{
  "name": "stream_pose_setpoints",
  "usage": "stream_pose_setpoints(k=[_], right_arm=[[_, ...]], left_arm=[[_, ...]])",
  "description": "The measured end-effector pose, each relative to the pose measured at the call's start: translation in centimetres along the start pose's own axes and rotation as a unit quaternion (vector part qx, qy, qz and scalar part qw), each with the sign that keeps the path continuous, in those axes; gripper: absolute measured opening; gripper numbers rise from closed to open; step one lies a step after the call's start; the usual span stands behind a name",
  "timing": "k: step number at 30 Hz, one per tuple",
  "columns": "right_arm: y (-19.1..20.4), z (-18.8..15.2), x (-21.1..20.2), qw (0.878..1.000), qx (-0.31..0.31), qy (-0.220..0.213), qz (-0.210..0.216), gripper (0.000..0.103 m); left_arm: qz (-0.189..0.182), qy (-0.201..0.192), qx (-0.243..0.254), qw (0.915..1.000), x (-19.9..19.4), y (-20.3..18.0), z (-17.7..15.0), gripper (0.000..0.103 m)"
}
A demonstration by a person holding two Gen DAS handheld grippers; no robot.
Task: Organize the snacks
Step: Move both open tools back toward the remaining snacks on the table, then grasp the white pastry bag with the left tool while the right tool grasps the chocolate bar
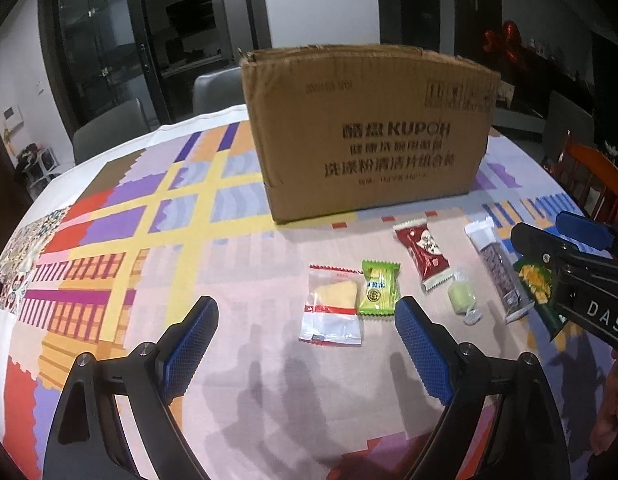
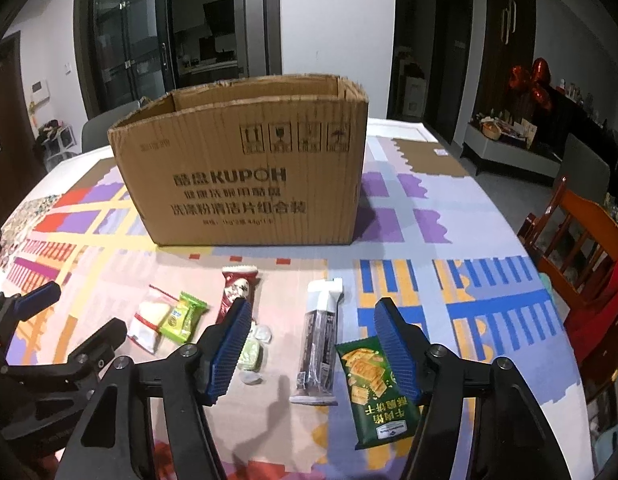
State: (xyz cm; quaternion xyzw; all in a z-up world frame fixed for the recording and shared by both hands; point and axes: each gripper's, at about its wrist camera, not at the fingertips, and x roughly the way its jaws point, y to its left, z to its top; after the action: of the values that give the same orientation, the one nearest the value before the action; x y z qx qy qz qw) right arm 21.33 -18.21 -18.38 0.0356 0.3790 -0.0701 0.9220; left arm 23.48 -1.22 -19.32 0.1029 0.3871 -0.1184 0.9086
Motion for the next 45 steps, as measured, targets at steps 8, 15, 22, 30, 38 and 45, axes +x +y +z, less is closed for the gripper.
stream_pose_setpoints(k=[8,15,22,30,38,45], right_arm=[[-0.1,-0.7,2.5,1.0,-0.001,0.029,0.002,0.051],[-0.1,-1.1,4.0,0.999,-0.002,0.044,0.0,0.051],[0.0,-1.4,5.0,0.998,-0.002,0.055,0.002,0.046],[0.0,-1.5,6.0,0.998,0.0,0.064,0.006,0.046],[-0.2,-1.8,7.0,0.997,0.004,0.075,0.008,0.041],[-0.3,-1.7,7.3,0.997,0.005,0.074,0.008,0.037]], left_arm=[[-0.006,0.01,0.013,0.9998,1.9,-0.2,-0.4,0.084],[-0.015,0.018,0.017,0.9996,3.2,-0.3,-0.8,0.082],[-0.021,0.02,0.021,0.9994,3.8,-0.4,-1.0,0.079],[-0.025,0.035,0.02,0.9989,4.8,-0.4,-1.3,0.071],[-0.027,0.035,0.021,0.9988,5.1,-0.4,-1.0,0.064],[-0.04,0.033,0.015,0.9985,5.6,-0.3,-0.6,0.061]])
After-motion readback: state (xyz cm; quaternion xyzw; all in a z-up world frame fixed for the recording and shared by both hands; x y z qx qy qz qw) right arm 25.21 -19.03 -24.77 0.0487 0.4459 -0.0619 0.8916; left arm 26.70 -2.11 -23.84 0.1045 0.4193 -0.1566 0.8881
